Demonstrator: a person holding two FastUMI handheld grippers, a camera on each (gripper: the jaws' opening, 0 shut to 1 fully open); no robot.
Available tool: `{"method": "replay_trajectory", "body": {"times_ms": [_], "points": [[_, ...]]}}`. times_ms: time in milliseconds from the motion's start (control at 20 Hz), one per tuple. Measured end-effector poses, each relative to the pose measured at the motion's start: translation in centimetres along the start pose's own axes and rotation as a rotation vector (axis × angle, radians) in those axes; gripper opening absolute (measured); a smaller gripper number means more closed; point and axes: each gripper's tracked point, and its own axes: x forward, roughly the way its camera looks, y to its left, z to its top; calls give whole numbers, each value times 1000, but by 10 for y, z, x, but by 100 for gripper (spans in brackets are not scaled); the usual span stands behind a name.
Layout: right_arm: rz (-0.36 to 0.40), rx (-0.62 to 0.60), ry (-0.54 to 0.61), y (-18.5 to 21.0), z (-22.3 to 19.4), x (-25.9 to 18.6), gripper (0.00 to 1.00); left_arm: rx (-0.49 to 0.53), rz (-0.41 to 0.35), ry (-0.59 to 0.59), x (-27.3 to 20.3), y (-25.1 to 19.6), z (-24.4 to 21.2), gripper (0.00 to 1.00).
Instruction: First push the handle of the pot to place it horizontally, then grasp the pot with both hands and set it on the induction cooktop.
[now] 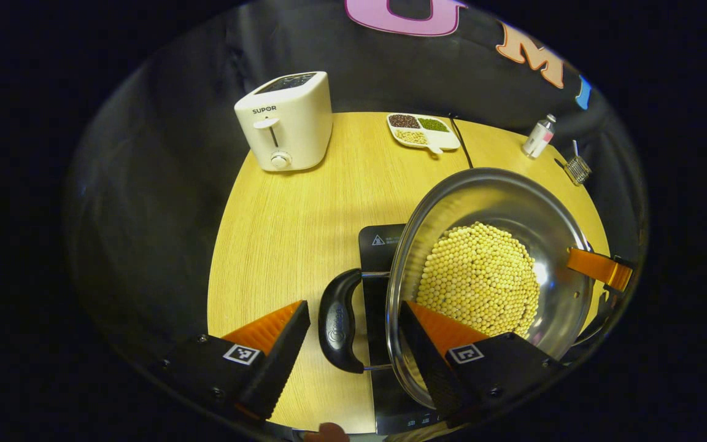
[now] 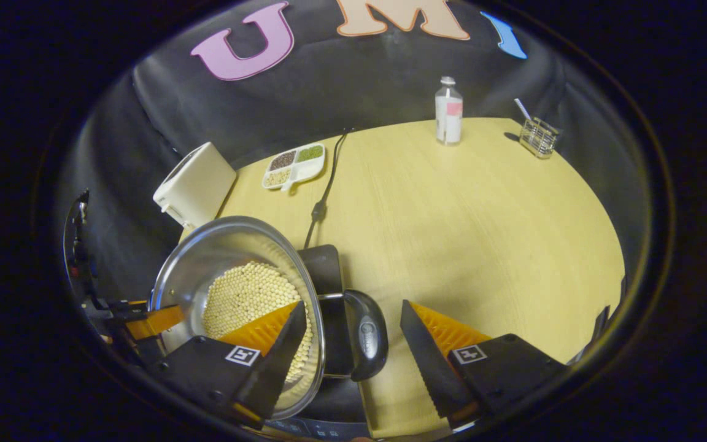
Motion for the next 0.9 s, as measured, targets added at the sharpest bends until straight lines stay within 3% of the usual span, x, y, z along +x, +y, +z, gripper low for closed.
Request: {"method": "replay_trajectory", "body": {"times_ms": [250,500,900], "points": [[9,-84,-148,0,28,-21,94,20,29,-101,-24,-4,18,98],[-4,-122,-316,-10,73,-54,94,93,80,-305,-67,-20,65,95],[-34,-159,-636,-49,182,-145,97,151,73,-650,-163,-108,155,96]]}}
